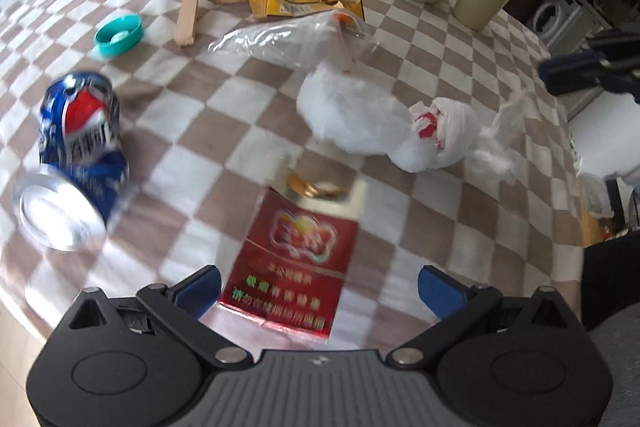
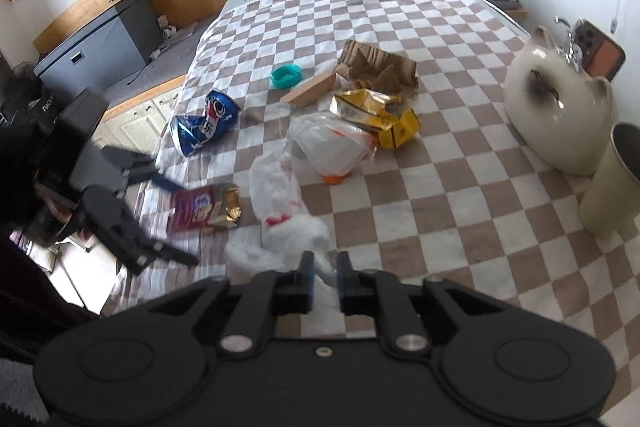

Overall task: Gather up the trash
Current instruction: 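Grasp the red cigarette box with the left tool while the right tool grasps the white plastic bag, then carry the red box in the left tool while the right tool carries the white bag to the wastebasket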

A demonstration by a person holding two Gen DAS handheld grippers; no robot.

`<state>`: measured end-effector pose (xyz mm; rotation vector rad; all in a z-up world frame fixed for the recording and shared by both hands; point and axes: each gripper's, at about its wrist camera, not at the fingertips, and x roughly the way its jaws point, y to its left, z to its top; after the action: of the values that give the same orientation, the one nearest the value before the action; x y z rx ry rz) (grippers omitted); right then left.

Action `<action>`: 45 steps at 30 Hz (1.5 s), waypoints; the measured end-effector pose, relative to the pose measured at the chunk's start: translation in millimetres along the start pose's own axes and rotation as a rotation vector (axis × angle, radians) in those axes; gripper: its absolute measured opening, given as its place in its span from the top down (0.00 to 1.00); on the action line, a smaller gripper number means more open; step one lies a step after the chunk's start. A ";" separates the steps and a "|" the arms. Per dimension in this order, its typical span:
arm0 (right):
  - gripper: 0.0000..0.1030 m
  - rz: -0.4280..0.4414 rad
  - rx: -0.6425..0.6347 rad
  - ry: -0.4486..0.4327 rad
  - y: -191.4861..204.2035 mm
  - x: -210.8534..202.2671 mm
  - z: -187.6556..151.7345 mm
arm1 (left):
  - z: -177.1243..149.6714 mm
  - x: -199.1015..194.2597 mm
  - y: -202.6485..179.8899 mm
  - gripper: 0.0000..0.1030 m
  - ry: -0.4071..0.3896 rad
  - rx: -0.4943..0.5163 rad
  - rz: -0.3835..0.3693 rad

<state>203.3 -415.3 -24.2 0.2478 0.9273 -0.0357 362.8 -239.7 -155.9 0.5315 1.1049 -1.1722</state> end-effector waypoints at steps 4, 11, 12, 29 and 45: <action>0.75 0.035 -0.037 -0.025 4.3 1.9 13.3 | -16.6 -6.3 -13.8 0.00 -0.025 -0.061 0.005; 0.49 0.131 -0.176 0.087 14.7 55.6 32.2 | -30.9 -13.3 -31.5 0.01 -0.084 -0.191 0.045; 0.47 0.136 -0.197 0.118 15.7 66.1 32.1 | -31.6 -14.4 -32.2 0.01 -0.096 -0.221 0.060; 0.47 0.146 -0.370 0.221 35.3 113.4 9.9 | 1.5 -4.6 -26.2 0.26 -0.161 -0.446 0.293; 0.48 0.079 -0.188 0.100 24.4 78.0 -3.5 | -13.6 -27.2 -47.0 0.46 -0.260 -0.586 0.383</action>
<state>250.8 -384.9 -83.5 0.1127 1.0122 0.1375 314.6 -232.8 -128.0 0.1163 1.0043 -0.5253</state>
